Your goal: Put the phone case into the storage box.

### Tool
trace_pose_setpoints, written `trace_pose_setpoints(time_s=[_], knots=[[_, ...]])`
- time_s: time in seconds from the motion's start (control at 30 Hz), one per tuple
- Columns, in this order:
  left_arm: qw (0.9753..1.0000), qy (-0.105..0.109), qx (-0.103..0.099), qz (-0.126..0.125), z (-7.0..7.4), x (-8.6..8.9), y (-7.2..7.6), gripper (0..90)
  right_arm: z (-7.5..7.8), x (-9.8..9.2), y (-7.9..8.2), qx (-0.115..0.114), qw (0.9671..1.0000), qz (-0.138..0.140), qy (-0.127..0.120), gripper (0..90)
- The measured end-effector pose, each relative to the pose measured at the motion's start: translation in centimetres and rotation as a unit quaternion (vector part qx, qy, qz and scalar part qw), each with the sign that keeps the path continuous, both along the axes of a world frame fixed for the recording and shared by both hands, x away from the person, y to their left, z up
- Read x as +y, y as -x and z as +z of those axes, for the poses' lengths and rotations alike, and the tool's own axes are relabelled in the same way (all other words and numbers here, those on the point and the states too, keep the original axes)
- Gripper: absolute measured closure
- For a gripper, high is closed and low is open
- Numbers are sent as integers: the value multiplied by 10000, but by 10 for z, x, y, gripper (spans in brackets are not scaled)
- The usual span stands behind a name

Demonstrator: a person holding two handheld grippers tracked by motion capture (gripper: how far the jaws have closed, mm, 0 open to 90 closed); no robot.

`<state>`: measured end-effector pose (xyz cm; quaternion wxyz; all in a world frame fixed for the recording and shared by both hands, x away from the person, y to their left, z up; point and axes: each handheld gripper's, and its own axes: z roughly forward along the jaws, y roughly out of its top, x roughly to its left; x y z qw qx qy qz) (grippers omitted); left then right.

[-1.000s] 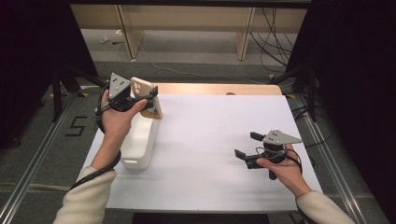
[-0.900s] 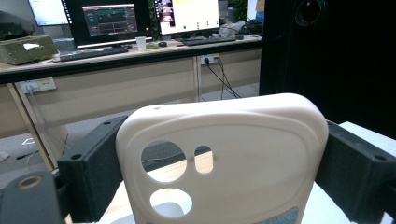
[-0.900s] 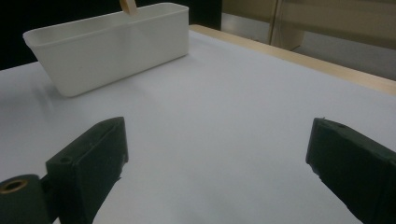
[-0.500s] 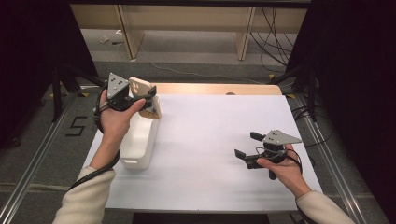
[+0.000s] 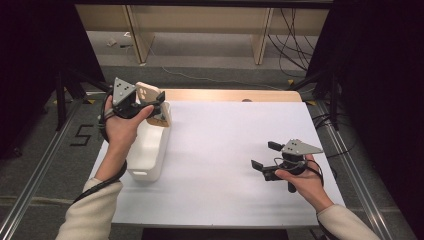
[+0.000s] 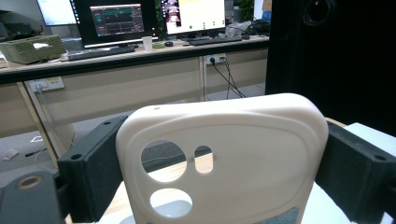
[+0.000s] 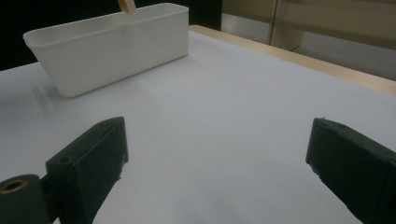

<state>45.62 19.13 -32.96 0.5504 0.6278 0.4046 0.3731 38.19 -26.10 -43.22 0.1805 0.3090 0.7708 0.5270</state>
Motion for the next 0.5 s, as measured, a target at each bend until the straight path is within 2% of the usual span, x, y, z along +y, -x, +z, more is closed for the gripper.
trace_pose_setpoints(time_s=[0.5], knots=[[10000,-9,0,85,0,5,-1,103,0,0,0,-1,10000,-5,-7,66]])
